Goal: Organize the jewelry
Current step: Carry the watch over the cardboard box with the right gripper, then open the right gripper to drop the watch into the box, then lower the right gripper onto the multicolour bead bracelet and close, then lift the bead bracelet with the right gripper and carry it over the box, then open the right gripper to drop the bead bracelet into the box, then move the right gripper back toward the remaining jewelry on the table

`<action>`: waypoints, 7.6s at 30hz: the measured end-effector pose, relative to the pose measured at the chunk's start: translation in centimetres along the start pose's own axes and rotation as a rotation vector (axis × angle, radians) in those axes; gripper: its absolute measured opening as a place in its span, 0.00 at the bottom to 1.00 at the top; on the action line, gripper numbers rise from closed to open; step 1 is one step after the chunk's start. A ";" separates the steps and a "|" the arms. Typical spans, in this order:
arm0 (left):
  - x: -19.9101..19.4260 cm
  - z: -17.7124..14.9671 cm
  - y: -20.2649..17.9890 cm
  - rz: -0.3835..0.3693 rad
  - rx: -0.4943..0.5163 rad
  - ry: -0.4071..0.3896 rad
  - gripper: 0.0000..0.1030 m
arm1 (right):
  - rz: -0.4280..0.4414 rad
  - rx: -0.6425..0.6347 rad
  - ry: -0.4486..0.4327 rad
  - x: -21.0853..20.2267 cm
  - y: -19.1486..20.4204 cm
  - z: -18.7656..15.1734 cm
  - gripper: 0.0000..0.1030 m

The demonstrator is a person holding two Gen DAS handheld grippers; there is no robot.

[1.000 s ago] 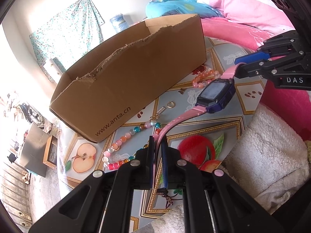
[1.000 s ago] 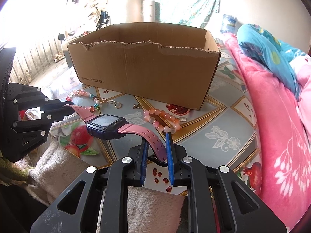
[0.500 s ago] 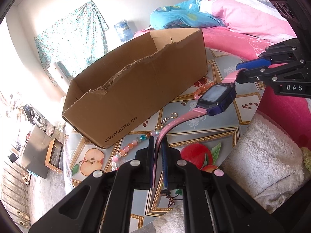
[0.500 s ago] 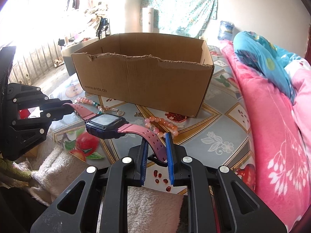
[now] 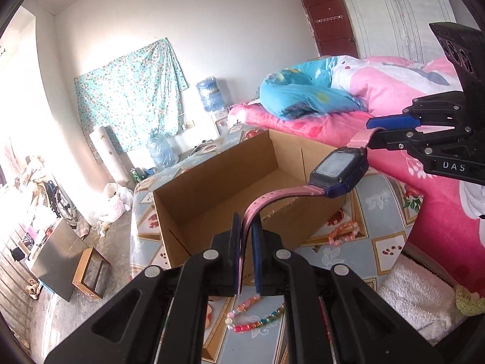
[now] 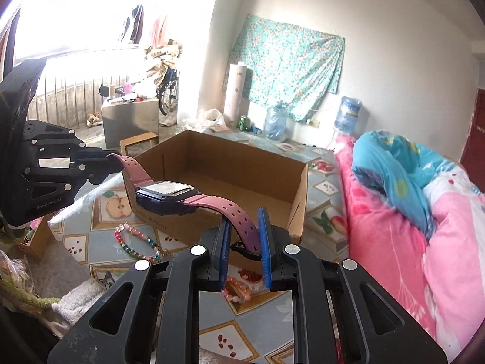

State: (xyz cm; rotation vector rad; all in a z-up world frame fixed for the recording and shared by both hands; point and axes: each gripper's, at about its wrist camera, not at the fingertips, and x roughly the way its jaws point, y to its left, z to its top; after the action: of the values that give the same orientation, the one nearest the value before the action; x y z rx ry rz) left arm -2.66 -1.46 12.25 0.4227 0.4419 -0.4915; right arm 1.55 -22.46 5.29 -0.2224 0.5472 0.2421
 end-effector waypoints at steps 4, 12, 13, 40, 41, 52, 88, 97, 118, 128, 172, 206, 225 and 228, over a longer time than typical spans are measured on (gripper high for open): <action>2.4 2.1 2.7 -0.001 -0.038 0.009 0.07 | 0.055 -0.007 0.013 3.1 -1.6 2.9 0.15; 11.3 3.4 8.4 -0.151 -0.224 0.235 0.07 | 0.269 0.156 0.316 14.6 -5.9 5.3 0.15; 12.7 3.2 9.0 -0.174 -0.253 0.276 0.07 | 0.288 0.171 0.367 16.2 -6.3 5.4 0.15; 16.6 0.9 12.8 -0.082 -0.277 0.348 0.07 | 0.262 0.044 0.912 33.3 -3.0 3.9 0.02; 16.1 0.8 12.9 -0.072 -0.280 0.333 0.07 | 0.244 0.029 0.903 33.2 -2.9 4.1 0.02; 10.3 -1.4 14.1 -0.007 -0.383 0.220 0.10 | 0.508 0.011 0.970 31.8 2.9 3.6 0.21; 6.7 -10.1 6.0 0.062 -0.439 0.353 0.53 | 0.259 0.336 0.243 2.6 -3.8 6.0 0.39; 10.5 -11.9 1.1 0.101 -0.323 0.463 0.53 | 0.362 0.616 0.435 6.6 -1.6 -4.0 0.41; 8.7 -13.4 0.6 0.063 -0.294 0.439 0.43 | 0.525 0.564 0.495 12.3 7.1 -5.7 0.37; 9.3 -13.4 0.7 0.025 -0.310 0.455 0.17 | 0.440 0.422 0.506 14.7 9.9 -4.1 0.28; 3.6 -7.2 0.8 -0.035 -0.356 0.226 0.09 | 0.419 0.422 0.364 8.2 6.0 -2.0 0.07; 16.7 2.3 7.3 0.019 -0.180 0.350 0.10 | 0.511 0.334 0.663 22.9 2.4 9.1 0.11; 9.3 2.9 8.3 0.107 -0.266 0.132 0.42 | 0.481 0.328 0.409 14.9 -0.3 10.6 0.17; 6.8 2.2 8.2 0.108 -0.304 0.086 0.50 | 0.468 0.338 0.322 11.8 -0.9 10.4 0.22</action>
State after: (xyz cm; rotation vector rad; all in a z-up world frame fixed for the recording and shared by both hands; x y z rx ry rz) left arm 7.81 1.63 13.00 0.1737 0.5638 -0.2959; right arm 16.59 -18.55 7.71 0.2050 0.9483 0.5667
